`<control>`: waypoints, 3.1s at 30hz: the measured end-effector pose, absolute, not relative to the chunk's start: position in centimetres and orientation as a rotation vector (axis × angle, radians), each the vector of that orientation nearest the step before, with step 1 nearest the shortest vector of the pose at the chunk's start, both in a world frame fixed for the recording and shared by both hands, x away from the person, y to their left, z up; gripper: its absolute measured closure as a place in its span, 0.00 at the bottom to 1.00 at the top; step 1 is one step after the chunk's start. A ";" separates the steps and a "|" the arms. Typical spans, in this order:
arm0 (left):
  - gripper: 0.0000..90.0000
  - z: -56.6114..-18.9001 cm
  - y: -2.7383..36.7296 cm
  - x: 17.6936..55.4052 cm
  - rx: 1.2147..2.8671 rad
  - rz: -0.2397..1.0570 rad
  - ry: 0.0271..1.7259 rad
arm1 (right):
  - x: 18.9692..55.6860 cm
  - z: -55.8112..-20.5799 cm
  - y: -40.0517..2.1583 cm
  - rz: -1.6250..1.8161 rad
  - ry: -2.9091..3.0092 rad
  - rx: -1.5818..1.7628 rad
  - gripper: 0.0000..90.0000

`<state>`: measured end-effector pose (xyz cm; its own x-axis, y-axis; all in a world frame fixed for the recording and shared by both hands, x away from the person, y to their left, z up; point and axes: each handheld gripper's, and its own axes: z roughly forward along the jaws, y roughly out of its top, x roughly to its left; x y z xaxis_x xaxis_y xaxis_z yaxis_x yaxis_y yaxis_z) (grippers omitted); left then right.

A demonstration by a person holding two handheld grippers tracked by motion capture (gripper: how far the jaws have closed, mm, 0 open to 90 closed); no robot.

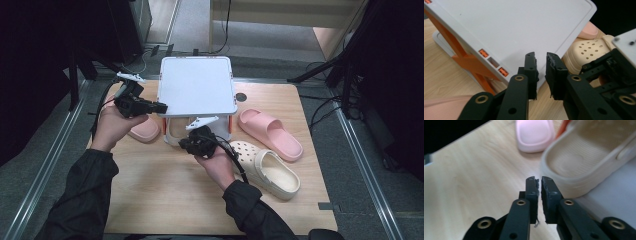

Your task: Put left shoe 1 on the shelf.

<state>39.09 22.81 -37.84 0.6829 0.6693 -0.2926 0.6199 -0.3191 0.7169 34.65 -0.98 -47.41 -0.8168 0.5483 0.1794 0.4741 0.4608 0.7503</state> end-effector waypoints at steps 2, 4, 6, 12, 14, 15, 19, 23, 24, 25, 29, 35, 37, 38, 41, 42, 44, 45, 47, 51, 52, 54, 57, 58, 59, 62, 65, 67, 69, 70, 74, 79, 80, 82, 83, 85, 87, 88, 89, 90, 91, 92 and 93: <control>0.82 -37.3 22.5 38.5 2.016 0.069 0.963 | 33.6 -46.7 -1.6 1.325 2.620 0.891 0.90; 0.78 -36.8 22.2 37.9 2.004 0.070 0.948 | 32.7 -46.1 -2.4 1.344 2.625 0.861 0.87; 0.74 -36.5 21.9 37.4 2.000 0.055 0.939 | 31.8 -45.6 -3.2 1.369 2.627 0.857 0.86; 0.66 -36.7 21.3 35.7 2.008 0.058 0.941 | 30.3 -45.4 -6.2 1.424 2.620 0.846 0.84; 0.63 -37.2 21.3 35.1 2.007 0.060 0.943 | 30.2 -45.4 -6.8 1.427 2.622 0.844 0.83; 0.61 -37.4 21.3 34.9 2.011 0.058 0.947 | 30.2 -45.3 -7.2 1.433 2.622 0.842 0.82; 0.52 -38.3 21.2 34.1 2.006 0.046 0.965 | 30.1 -45.2 -8.7 1.453 2.614 0.827 0.78; 0.47 -39.3 20.8 33.4 2.029 0.073 0.956 | 30.3 -45.3 -9.6 1.450 2.618 0.822 0.76; 0.46 -39.5 20.7 33.3 2.036 0.080 0.952 | 30.3 -45.3 -9.8 1.448 2.617 0.824 0.75; 0.45 -39.7 20.6 33.2 2.035 0.088 0.952 | 30.4 -45.3 -9.9 1.451 2.621 0.823 0.73; 0.47 -40.4 20.6 32.6 2.030 0.093 0.945 | 30.4 -45.2 -10.8 1.433 2.625 0.821 0.68; 0.46 -41.7 20.7 31.5 2.010 0.131 0.952 | 30.2 -44.9 -12.3 1.416 2.618 0.821 0.67; 0.46 -42.2 20.5 31.2 2.016 0.140 0.951 | 30.2 -44.8 -12.9 1.415 2.614 0.815 0.67; 0.46 -42.4 20.4 31.1 2.021 0.141 0.953 | 30.1 -44.7 -13.2 1.416 2.612 0.815 0.67; 0.46 -43.1 20.1 30.8 2.033 0.140 0.954 | 30.1 -44.6 -14.2 1.406 2.602 0.836 0.67; 0.46 -43.2 20.0 30.8 2.036 0.133 0.952 | 30.0 -44.6 -14.7 1.403 2.594 0.850 0.67; 0.46 -43.6 19.7 30.8 2.036 0.124 0.952 | 29.8 -44.6 -15.7 1.397 2.576 0.878 0.67; 0.46 -43.7 19.6 30.9 2.039 0.116 0.951 | 29.8 -44.6 -16.0 1.389 2.569 0.882 0.67; 0.45 -44.0 19.2 31.0 2.039 0.103 0.947 | 29.6 -44.5 -16.9 1.378 2.553 0.909 0.68; 0.46 -44.4 18.3 31.3 2.063 0.090 0.927 | 29.1 -44.5 -18.5 1.359 2.531 0.954 0.68; 0.46 -44.4 18.1 31.4 2.066 0.089 0.923 | 28.9 -44.6 -18.8 1.355 2.526 0.963 0.68; 0.47 -44.5 17.7 31.5 2.067 0.087 0.914 | 28.7 -44.6 -19.4 1.342 2.524 0.976 0.68; 0.47 -44.6 17.3 31.8 2.067 0.067 0.900 | 28.3 -44.7 -20.3 1.330 2.507 1.016 0.68; 0.48 -44.7 17.2 31.8 2.064 0.065 0.897 | 28.1 -44.7 -20.7 1.324 2.499 1.031 0.68; 0.48 -44.8 17.1 31.9 2.066 0.066 0.893 | 27.9 -44.7 -21.1 1.327 2.485 1.051 0.68; 0.48 -44.9 16.8 32.0 2.066 0.057 0.896 | 27.3 -44.7 -22.3 1.325 2.454 1.079 0.69; 0.48 -45.1 16.5 32.2 2.070 0.056 0.890 | 26.9 -44.8 -23.2 1.320 2.432 1.102 0.70; 0.48 -45.1 16.3 32.3 2.067 0.055 0.890 | 26.6 -45.0 -23.6 1.320 2.422 1.125 0.70; 0.48 -45.2 16.2 32.4 2.066 0.057 0.889 | 26.6 -45.3 -23.8 1.309 2.422 1.135 0.70; 0.48 -45.2 16.2 32.5 2.068 0.055 0.888 | 26.6 -45.5 -23.9 1.303 2.424 1.145 0.69; 0.48 -45.3 16.2 32.6 2.064 0.060 0.892 | 26.9 -46.3 -24.0 1.267 2.443 1.184 0.69; 0.48 -45.3 16.4 32.5 2.063 0.066 0.899 | 27.5 -47.0 -23.8 1.264 2.453 1.218 0.69; 0.48 -45.2 16.4 32.5 2.064 0.076 0.898 | 27.7 -47.2 -23.7 1.267 2.456 1.219 0.69; 0.49 -45.1 16.6 32.4 2.045 0.085 0.905 | 28.1 -47.5 -23.1 1.280 2.469 1.217 0.69; 0.49 -45.0 16.7 32.4 2.042 0.084 0.907 | 28.4 -47.7 -22.7 1.273 2.475 1.208 0.70; 0.49 -44.9 16.8 32.4 2.041 0.086 0.911 | 28.8 -48.0 -22.1 1.242 2.490 1.221 0.74; 0.49 -44.9 17.0 32.3 2.048 0.087 0.920 | 29.1 -48.3 -21.6 1.217 2.498 1.234 0.79; 0.49 -44.9 17.0 32.3 2.049 0.089 0.922 | 29.2 -48.4 -21.4 1.203 2.502 1.248 0.81; 0.50 -44.9 17.0 32.3 2.047 0.086 0.928 | 29.2 -48.4 -21.4 1.203 2.502 1.254 0.82; 0.50 -44.9 17.1 32.3 2.045 0.088 0.933 | 29.3 -48.3 -21.4 1.201 2.499 1.268 0.83; 0.51 -44.9 17.2 32.2 2.044 0.090 0.934 | 29.3 -48.3 -21.4 1.204 2.504 1.279 0.84; 0.53 -44.8 17.2 32.2 2.043 0.094 0.930 | 29.4 -48.2 -21.4 1.206 2.505 1.288 0.85; 0.54 -44.8 17.3 32.1 2.041 0.092 0.933 | 29.4 -48.2 -21.3 1.211 2.511 1.283 0.85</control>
<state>32.10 17.25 -44.78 0.7169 0.6454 -0.2636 0.5812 -0.3445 0.7373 29.41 -21.27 -48.17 -0.6484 0.7118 0.2698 0.6543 0.3400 0.6754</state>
